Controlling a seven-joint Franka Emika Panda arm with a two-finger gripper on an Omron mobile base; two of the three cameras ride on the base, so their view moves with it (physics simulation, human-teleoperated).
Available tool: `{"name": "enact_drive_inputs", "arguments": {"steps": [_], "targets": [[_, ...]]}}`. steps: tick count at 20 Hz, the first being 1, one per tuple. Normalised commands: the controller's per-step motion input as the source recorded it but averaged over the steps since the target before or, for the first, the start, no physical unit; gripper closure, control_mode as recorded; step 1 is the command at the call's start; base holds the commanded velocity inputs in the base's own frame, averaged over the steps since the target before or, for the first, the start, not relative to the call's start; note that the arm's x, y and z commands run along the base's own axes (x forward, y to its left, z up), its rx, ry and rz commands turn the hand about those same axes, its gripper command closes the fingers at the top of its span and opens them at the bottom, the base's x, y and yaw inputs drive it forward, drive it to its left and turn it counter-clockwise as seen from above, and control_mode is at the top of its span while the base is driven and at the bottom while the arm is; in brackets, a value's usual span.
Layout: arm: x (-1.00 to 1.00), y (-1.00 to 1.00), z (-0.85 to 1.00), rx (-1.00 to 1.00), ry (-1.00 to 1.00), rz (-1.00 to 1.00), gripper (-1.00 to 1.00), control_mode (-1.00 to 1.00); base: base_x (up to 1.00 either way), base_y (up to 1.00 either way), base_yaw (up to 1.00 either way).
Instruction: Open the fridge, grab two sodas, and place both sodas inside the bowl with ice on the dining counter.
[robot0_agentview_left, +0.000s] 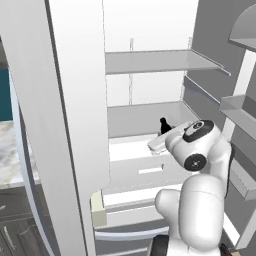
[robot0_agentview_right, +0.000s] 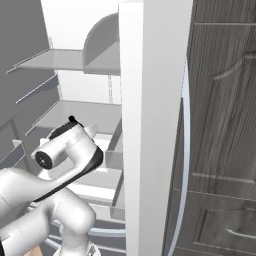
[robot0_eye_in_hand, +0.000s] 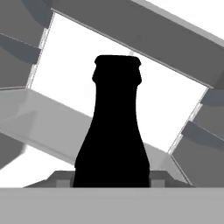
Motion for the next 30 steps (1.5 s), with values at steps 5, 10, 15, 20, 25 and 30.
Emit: {"name": "enact_drive_inputs", "arguments": {"steps": [5,10,15,20,25,30], "targets": [[-0.43,0.13,0.95,-0.03,0.16,0.00,1.00,-1.00,0.00,0.00,0.00],[-0.27,-0.02,0.25,-0.02,0.04,0.02,1.00,-1.00,0.00,0.00,0.00],[-0.31,-0.14,0.00,0.00,-0.02,0.01,1.00,-1.00,0.00,0.00,0.00],[-0.22,-0.06,-0.03,0.00,-0.03,0.00,1.00,1.00,-0.21,-0.04,0.00],[0.00,0.00,0.00,0.00,0.00,0.00,1.00,1.00,-0.74,-0.12,0.00],[0.00,0.00,0.00,0.00,0.00,0.00,1.00,1.00,-0.80,0.00,0.00]]}}
